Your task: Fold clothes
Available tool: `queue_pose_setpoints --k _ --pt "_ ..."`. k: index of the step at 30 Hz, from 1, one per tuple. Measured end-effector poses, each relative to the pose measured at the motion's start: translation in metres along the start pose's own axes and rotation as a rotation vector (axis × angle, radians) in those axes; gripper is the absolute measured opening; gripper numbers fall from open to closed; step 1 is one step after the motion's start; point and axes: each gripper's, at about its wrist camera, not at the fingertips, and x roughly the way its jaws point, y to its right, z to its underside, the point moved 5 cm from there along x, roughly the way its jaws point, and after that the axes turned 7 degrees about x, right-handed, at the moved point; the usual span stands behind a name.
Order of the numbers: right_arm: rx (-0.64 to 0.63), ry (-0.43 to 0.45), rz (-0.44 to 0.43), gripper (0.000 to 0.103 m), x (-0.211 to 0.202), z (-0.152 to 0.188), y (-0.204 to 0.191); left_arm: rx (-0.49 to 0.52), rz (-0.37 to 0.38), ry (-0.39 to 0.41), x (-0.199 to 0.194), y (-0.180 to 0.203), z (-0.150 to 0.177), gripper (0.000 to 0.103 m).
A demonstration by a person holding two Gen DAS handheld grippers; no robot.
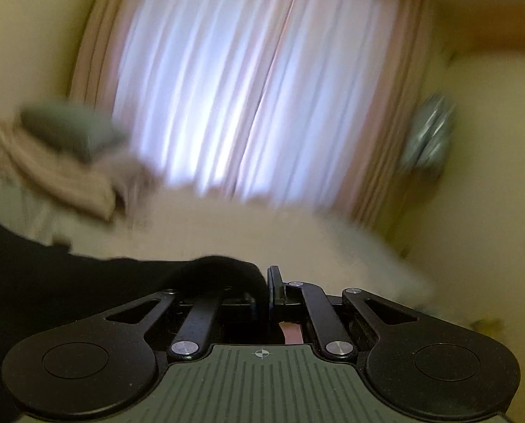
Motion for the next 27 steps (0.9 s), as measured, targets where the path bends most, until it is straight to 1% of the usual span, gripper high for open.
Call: queue_pose_setpoints --k 1,2,3,4,5,6,8,9,10,11,12,13,14,16,18,20,21,23,25,26,27 --pt "-0.033 -0.084 -0.017 0.004 0.045 0.017 -0.001 -0.04 0.01 -0.088 0.032 0.001 0.01 0.017" --pt "-0.075 -0.171 -0.032 0.004 0.086 0.038 -0.004 -0.07 0.01 -0.142 0.052 0.003 0.021 0.017" --pt "-0.122 -0.261 -0.047 0.017 0.124 0.061 -0.009 -0.082 0.008 -0.177 0.065 0.005 0.036 0.017" --pt "-0.159 -0.307 -0.052 0.055 0.151 0.082 -0.014 -0.091 0.008 -0.205 0.07 0.009 0.05 0.017" --pt "-0.189 -0.328 -0.05 0.067 0.169 0.101 -0.019 -0.1 0.009 -0.233 0.075 0.013 0.065 0.017" --pt "-0.201 -0.34 -0.056 0.071 0.182 0.116 -0.022 -0.12 0.015 -0.262 0.075 0.019 0.08 0.017" --pt "-0.154 -0.4 -0.094 0.071 0.189 0.142 -0.022 -0.165 0.03 -0.32 0.072 0.03 0.109 0.018" --pt "-0.125 -0.434 -0.115 0.071 0.191 0.155 -0.021 -0.188 0.039 -0.337 0.067 0.034 0.123 0.022" --pt "-0.09 -0.469 -0.137 0.071 0.188 0.167 -0.021 -0.214 0.057 -0.347 0.065 0.04 0.136 0.031" --pt "-0.05 -0.499 -0.153 0.071 0.18 0.177 -0.02 -0.241 0.077 -0.356 0.064 0.046 0.149 0.036" --pt "-0.008 -0.528 -0.165 0.071 0.171 0.188 -0.019 -0.264 0.097 -0.36 0.066 0.055 0.155 0.045" --pt "0.034 -0.556 -0.176 0.071 0.162 0.198 -0.019 -0.281 0.122 -0.361 0.065 0.067 0.16 0.051" --pt "0.072 -0.583 -0.179 0.071 0.153 0.209 -0.017 -0.288 0.153 -0.359 0.063 0.08 0.165 0.054" --pt "0.138 -0.642 -0.179 0.071 0.125 0.228 -0.015 -0.29 0.218 -0.357 0.058 0.108 0.173 0.064" --pt "0.199 -0.701 -0.175 0.071 0.1 0.246 -0.015 -0.274 0.301 -0.357 0.066 0.134 0.176 0.064" --pt "0.238 -0.735 -0.174 0.071 0.078 0.262 -0.019 -0.263 0.35 -0.359 0.076 0.152 0.182 0.064" --pt "0.248 -0.753 -0.167 0.071 0.07 0.271 -0.022 -0.242 0.36 -0.372 0.082 0.158 0.187 0.063" --pt "0.258 -0.794 -0.147 0.071 0.062 0.288 -0.028 -0.19 0.373 -0.402 0.094 0.17 0.196 0.053" --pt "0.26 -0.83 -0.134 0.071 0.061 0.304 -0.034 -0.111 0.359 -0.44 0.102 0.169 0.206 0.005" --pt "0.254 -0.838 -0.128 0.071 0.061 0.309 -0.036 -0.092 0.352 -0.452 0.103 0.162 0.21 0.002" --pt "0.244 -0.84 -0.122 0.07 0.061 0.311 -0.036 -0.089 0.338 -0.45 0.101 0.149 0.211 0.002"
